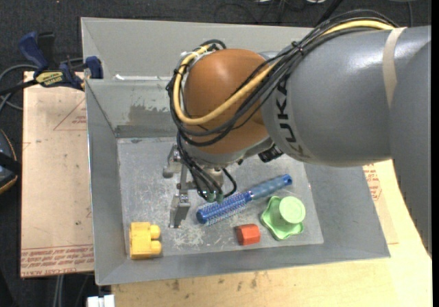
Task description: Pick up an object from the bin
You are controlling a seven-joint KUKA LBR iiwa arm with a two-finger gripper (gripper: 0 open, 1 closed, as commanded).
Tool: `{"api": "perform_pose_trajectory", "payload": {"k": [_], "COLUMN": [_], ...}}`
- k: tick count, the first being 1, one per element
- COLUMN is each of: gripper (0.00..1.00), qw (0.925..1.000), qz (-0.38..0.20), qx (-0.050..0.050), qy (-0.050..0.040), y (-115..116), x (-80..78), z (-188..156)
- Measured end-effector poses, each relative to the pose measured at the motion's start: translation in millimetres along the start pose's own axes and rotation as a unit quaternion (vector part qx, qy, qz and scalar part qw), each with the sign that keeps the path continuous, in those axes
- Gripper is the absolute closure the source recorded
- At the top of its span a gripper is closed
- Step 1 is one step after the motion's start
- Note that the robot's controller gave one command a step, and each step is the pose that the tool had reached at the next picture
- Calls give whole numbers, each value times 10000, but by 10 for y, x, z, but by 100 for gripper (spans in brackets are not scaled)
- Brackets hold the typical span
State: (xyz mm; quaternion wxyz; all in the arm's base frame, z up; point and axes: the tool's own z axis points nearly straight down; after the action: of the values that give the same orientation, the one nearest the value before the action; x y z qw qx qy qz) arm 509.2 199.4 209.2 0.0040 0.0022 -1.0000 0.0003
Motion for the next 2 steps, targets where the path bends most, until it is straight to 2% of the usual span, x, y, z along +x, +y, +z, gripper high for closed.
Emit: {"api": "perform_pose_trajectory", "payload": {"k": [1, 2], "gripper": [0, 0], "qw": [9995, 9995], "qz": [-283, -319], "qx": [-29, -17], "qy": [-98, -56], "y": [410, 519], "x": [242, 284], "z": [1252, 1086]}}
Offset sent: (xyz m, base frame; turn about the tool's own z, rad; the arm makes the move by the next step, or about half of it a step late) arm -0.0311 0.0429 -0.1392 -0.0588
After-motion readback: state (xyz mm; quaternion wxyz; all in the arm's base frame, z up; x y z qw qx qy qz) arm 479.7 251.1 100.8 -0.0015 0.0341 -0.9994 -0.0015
